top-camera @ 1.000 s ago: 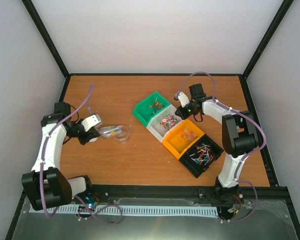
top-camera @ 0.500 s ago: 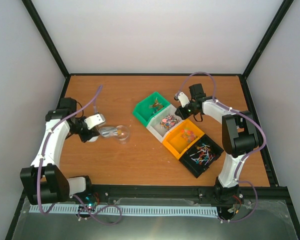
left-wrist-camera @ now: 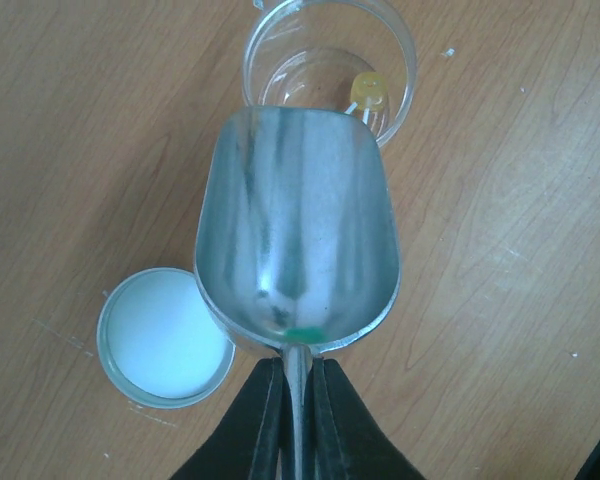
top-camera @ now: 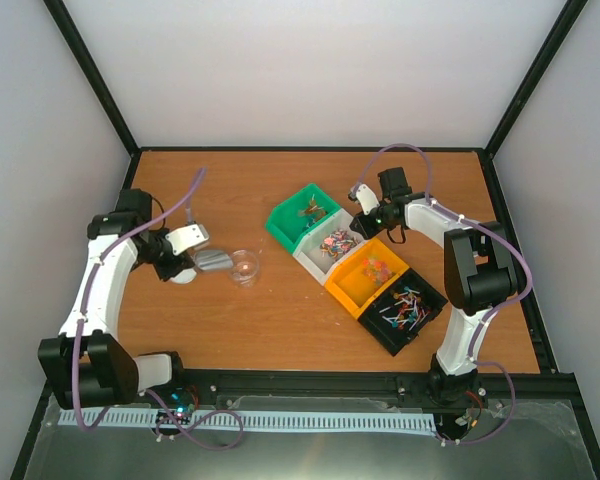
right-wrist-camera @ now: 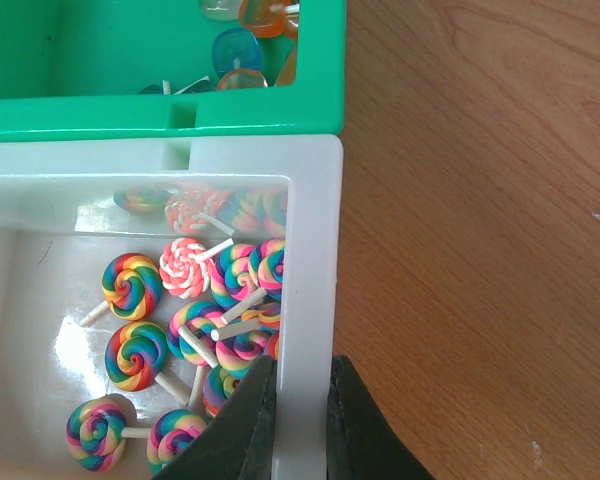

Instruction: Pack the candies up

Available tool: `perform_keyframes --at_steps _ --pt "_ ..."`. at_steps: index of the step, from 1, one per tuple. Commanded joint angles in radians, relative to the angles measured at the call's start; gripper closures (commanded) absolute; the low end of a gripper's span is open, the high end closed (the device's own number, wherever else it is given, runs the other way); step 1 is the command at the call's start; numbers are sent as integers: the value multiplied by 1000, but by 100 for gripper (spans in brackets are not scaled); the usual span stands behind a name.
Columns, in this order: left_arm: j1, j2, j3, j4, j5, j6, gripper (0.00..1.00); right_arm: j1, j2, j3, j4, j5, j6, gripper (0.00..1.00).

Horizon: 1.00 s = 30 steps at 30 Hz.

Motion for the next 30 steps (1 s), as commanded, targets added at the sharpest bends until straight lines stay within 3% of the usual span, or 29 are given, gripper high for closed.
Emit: perform_keyframes --at_steps 1,5,9,16,30 --pt "-8 -8 71 -26 13 -14 99 -9 -20 11 0 -25 6 97" --pt "-59 11 141 2 33 -123 99 -5 -15 12 -1 -27 13 97" --pt "-208 46 191 97 -50 -289 99 4 -12 14 1 -16 14 97" --pt "-424 267 409 134 -189 -532 99 15 -14 8 5 5 19 97" --pt "-592 615 619 120 -330 -631 99 22 -9 3 14 1 20 97"
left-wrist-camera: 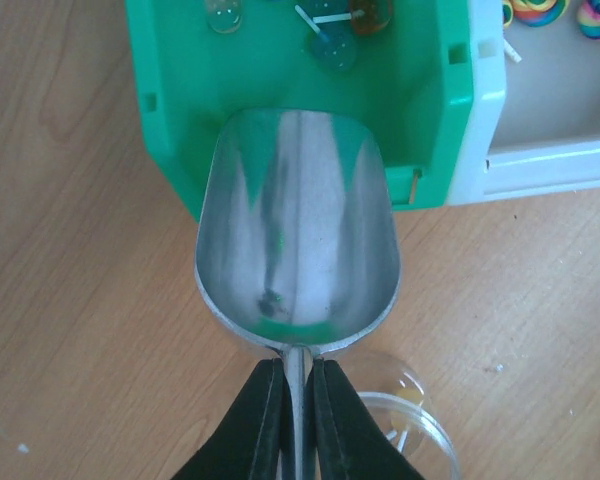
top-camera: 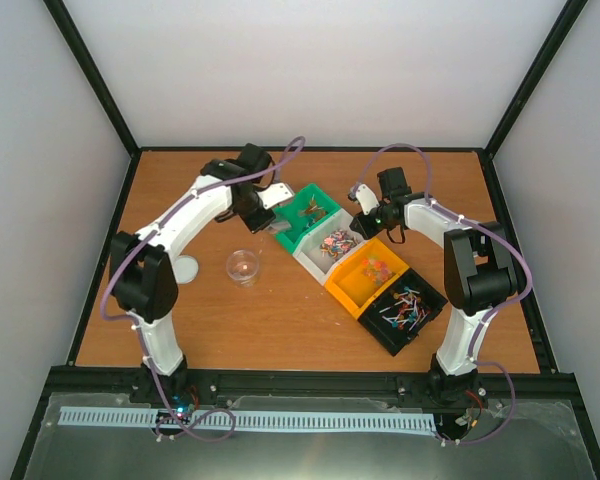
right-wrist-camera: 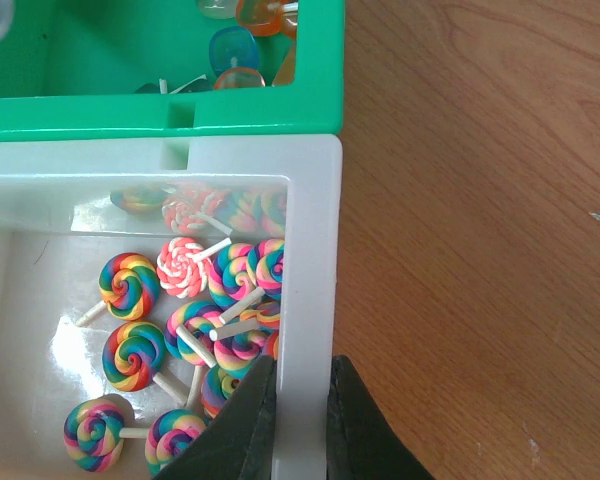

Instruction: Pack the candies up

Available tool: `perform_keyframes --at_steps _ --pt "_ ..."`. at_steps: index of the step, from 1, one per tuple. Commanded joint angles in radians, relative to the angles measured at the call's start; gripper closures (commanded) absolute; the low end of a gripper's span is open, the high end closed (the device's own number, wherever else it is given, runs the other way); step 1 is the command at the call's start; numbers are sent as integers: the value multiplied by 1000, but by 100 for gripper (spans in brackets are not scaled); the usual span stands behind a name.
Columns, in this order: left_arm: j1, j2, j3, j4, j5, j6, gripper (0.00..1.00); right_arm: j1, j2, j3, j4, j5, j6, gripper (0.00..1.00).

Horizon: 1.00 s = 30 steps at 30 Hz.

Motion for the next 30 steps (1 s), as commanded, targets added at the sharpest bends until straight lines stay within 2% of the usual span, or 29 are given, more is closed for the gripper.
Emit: perform_keyframes --at_steps 1,8,16,22,25,30 --pt "-36 73 96 -12 -43 -62 99 14 -8 4 13 -10 14 97" --pt "-55 284 236 -100 -9 -95 99 20 0 1 13 -14 13 97" --pt "-61 424 291 -94 24 -135 99 35 -1 -14 28 -25 -12 97" --pt "-69 449 266 -8 77 -157 99 38 14 -14 30 -42 -20 97" --pt "-97 434 243 40 32 -136 99 37 19 -6 25 -27 -17 97" --pt "-136 309 120 129 -59 -99 99 38 17 -2 21 4 -5 97"
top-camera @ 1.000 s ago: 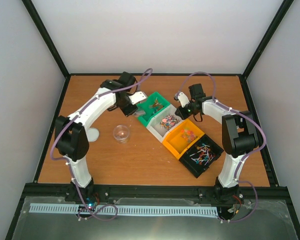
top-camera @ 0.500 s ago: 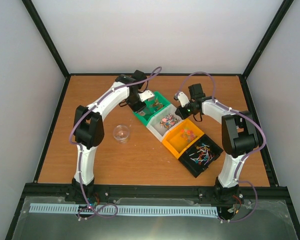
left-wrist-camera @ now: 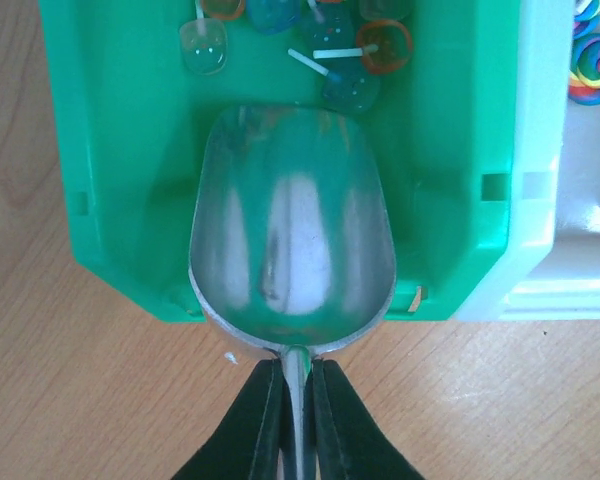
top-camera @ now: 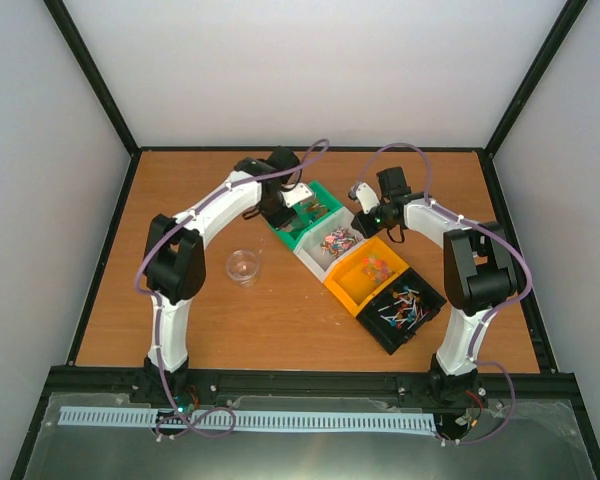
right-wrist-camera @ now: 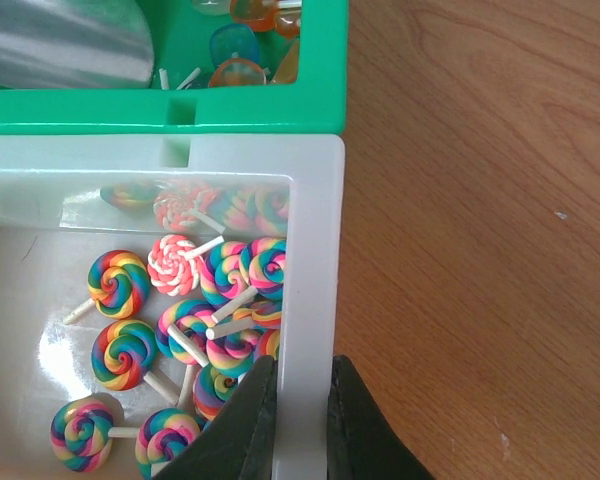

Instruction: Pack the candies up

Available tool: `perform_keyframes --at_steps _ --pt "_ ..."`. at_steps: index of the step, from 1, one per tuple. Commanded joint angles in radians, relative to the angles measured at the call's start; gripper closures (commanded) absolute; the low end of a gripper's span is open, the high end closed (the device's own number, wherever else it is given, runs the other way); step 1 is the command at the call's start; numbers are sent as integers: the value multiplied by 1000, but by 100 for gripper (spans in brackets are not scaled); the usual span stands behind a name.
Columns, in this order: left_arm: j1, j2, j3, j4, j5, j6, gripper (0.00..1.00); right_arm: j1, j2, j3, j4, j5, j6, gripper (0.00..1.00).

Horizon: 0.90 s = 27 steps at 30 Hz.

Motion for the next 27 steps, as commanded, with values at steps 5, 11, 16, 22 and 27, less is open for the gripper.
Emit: perform_keyframes --at_steps 5,11,16,22,27 --pt "-64 -46 -126 126 -94 59 99 33 25 10 0 3 6 97" --pt "-64 -78 -111 85 -60 55 99 33 30 12 0 41 18 97" --pt "-63 -112 -81 70 -73 59 99 32 32 13 -3 63 19 97" --pt "-57 -130 -56 46 -95 82 99 31 34 14 -4 75 16 97" --pt "-57 -123 -83 75 -23 85 99 31 37 16 -5 66 12 97"
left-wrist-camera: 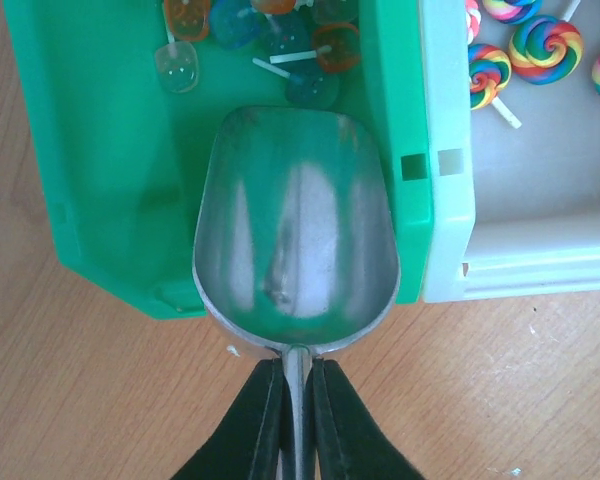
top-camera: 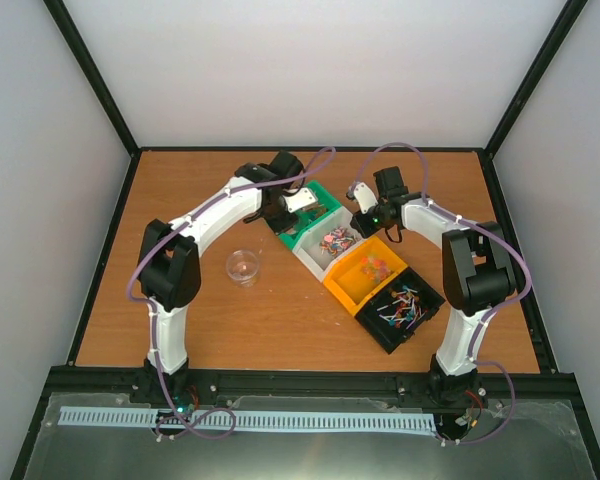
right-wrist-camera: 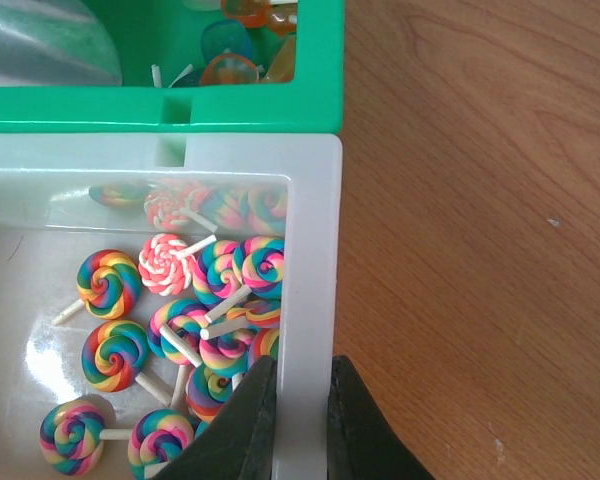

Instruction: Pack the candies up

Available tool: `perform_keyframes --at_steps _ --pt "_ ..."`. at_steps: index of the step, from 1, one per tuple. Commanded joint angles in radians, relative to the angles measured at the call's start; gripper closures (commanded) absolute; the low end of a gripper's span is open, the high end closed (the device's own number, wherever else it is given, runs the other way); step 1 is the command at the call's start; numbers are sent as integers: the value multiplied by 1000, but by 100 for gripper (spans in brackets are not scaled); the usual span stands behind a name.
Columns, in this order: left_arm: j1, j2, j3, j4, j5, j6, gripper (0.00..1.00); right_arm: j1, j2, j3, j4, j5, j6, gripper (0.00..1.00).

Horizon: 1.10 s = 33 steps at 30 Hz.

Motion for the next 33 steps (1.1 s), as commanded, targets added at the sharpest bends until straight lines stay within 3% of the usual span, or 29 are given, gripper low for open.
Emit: perform_keyframes --at_steps 1,10,15,33 --pt "-6 -18 19 23 63 23 99 17 34 9 -11 16 0 97" --pt "-8 193 123 2 145 -9 99 17 30 3 -13 -43 -20 97" --pt "-8 248 106 60 181 -42 99 18 31 1 -18 -82 -32 97" --pt "10 -62 -496 863 381 -202 99 -2 30 7 -32 -112 -36 97"
